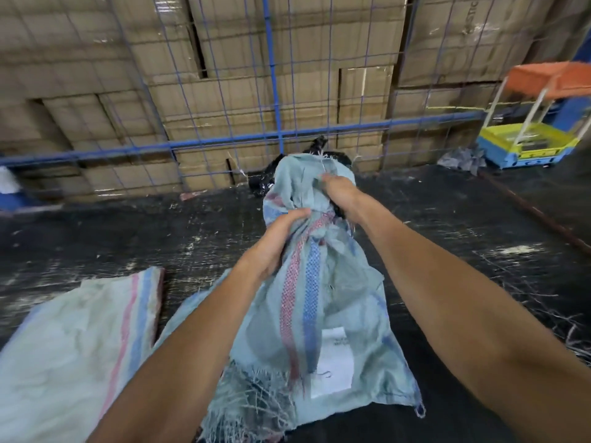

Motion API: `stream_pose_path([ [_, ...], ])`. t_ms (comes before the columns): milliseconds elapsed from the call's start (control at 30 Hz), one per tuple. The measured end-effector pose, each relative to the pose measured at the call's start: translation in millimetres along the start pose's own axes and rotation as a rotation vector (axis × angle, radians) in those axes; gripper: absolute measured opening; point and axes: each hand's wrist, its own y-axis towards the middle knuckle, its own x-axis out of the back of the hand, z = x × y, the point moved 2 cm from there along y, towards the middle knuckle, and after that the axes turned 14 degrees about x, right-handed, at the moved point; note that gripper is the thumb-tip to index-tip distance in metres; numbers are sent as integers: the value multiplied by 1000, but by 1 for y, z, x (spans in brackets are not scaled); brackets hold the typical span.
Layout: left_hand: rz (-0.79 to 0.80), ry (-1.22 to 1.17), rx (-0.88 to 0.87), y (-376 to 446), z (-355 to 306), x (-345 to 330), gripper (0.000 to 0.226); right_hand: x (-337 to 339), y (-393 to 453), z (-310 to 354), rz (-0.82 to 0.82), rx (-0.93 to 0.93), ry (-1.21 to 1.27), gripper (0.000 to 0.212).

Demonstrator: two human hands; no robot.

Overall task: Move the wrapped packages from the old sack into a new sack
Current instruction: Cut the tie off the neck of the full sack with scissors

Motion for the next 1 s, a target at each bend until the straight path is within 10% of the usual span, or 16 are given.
stream_pose_path([
  [233,-296,-104,-104,15,-15,39,29,-16,1,31,100,182,-8,27],
  [500,-205,-339,21,32,-10,65,35,-61,-37,-13,21,437,-312,4],
  [667,-297,-374,38,43,-6,76,79,-66,-41,-22,80,487,-201,21],
  [1000,-470,-454,10,50,-19,72,64,-70,-58,-29,-23,455,-841,31],
])
